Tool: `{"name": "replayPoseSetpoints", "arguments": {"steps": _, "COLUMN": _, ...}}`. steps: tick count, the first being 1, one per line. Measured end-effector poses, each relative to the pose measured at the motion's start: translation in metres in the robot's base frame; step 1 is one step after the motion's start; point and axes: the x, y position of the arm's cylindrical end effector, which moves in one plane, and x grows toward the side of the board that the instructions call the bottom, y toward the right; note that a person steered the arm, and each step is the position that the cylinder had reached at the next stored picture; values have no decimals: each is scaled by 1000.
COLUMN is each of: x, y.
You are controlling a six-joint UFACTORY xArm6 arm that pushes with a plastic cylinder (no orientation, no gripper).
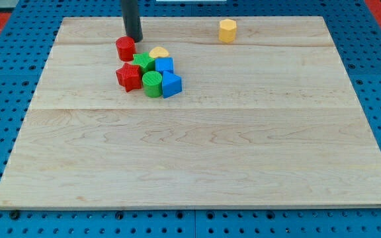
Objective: Push red circle above green star
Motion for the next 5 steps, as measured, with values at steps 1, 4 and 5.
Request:
{"name": "replayPoseSetpoints", "arguments": {"steps": 1, "x": -8, "y": -30}}
{"name": "replayPoseSetpoints", "arguments": {"steps": 4, "x": 39, "y": 44}}
{"name": "replayPoseSetpoints", "arguments": {"steps": 5, "x": 40, "y": 44}}
